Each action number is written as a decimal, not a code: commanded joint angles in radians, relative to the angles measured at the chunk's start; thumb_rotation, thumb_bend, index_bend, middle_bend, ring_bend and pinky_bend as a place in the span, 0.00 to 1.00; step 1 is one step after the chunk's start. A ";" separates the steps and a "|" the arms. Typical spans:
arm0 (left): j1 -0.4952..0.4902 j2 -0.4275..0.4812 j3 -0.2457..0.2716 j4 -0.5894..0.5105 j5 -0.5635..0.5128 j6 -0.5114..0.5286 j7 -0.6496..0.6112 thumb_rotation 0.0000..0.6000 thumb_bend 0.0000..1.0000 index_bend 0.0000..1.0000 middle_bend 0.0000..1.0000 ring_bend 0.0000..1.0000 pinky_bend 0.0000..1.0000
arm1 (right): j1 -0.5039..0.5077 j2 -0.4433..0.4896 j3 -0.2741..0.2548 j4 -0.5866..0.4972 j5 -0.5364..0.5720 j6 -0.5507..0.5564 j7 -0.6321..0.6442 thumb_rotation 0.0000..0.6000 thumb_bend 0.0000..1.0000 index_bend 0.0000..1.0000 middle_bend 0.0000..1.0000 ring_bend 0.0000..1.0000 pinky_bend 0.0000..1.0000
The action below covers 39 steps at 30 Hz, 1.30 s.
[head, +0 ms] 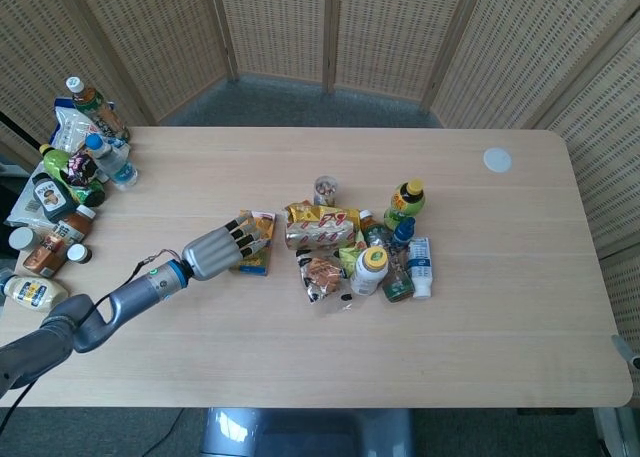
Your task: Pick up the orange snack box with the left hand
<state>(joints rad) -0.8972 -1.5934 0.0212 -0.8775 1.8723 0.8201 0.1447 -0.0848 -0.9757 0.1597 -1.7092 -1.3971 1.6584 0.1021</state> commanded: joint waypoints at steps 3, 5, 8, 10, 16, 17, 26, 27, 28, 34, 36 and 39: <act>-0.036 -0.043 0.011 0.044 -0.016 -0.023 0.010 1.00 0.01 0.00 0.00 0.00 0.00 | -0.001 0.003 0.003 0.001 0.005 0.000 0.006 1.00 0.00 0.00 0.00 0.00 0.00; -0.049 -0.057 0.018 0.061 -0.020 -0.031 0.013 1.00 0.01 0.00 0.00 0.00 0.00 | -0.002 0.005 0.005 0.001 0.008 0.001 0.011 1.00 0.00 0.00 0.00 0.00 0.00; -0.062 -0.072 0.031 0.080 -0.026 -0.043 0.013 1.00 0.01 0.00 0.00 0.00 0.00 | -0.004 0.008 0.008 0.002 0.014 0.001 0.018 1.00 0.00 0.00 0.00 0.00 0.00; -0.068 -0.079 0.041 0.090 -0.026 -0.045 0.014 1.00 0.01 0.00 0.00 0.00 0.00 | -0.004 0.010 0.010 0.003 0.017 0.002 0.023 1.00 0.00 0.00 0.00 0.00 0.00; -0.080 -0.108 0.070 0.124 -0.033 -0.052 0.007 1.00 0.01 0.00 0.00 0.00 0.00 | -0.006 0.013 0.010 0.002 0.020 0.000 0.028 1.00 0.00 0.00 0.00 0.00 0.00; -0.083 -0.113 0.075 0.131 -0.034 -0.055 0.007 1.00 0.01 0.00 0.00 0.00 0.00 | -0.006 0.013 0.010 0.002 0.020 -0.001 0.028 1.00 0.00 0.00 0.00 0.00 0.00; -0.103 -0.152 0.092 0.182 -0.052 -0.061 0.003 1.00 0.01 0.00 0.00 0.00 0.00 | -0.007 0.016 0.011 0.002 0.024 -0.002 0.035 1.00 0.00 0.00 0.00 0.00 0.00; -0.104 -0.157 0.093 0.188 -0.055 -0.061 0.004 1.00 0.01 0.00 0.00 0.00 0.00 | -0.007 0.016 0.011 0.002 0.023 -0.002 0.035 1.00 0.00 0.00 0.00 0.00 0.00; -0.105 -0.164 0.091 0.194 -0.061 -0.062 0.006 1.00 0.01 0.01 0.00 0.00 0.00 | -0.008 0.016 0.012 0.002 0.023 0.000 0.034 1.00 0.00 0.00 0.00 0.00 0.00; -0.114 -0.204 0.099 0.229 -0.068 -0.067 0.029 1.00 0.02 0.28 0.00 0.00 0.02 | -0.010 0.017 0.011 0.000 0.018 0.005 0.033 1.00 0.00 0.00 0.00 0.00 0.00; -0.113 -0.222 0.099 0.244 -0.072 -0.058 0.030 1.00 0.02 0.36 0.06 0.04 0.10 | -0.011 0.018 0.011 -0.001 0.017 0.007 0.034 1.00 0.00 0.00 0.00 0.00 0.00; -0.111 -0.242 0.103 0.268 -0.069 -0.031 0.038 1.00 0.02 0.50 0.30 0.25 0.31 | -0.013 0.020 0.012 -0.001 0.017 0.010 0.038 1.00 0.00 0.00 0.00 0.00 0.00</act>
<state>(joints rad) -1.0089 -1.8271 0.1216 -0.6193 1.8021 0.7785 0.1778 -0.0974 -0.9557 0.1714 -1.7104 -1.3801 1.6686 0.1397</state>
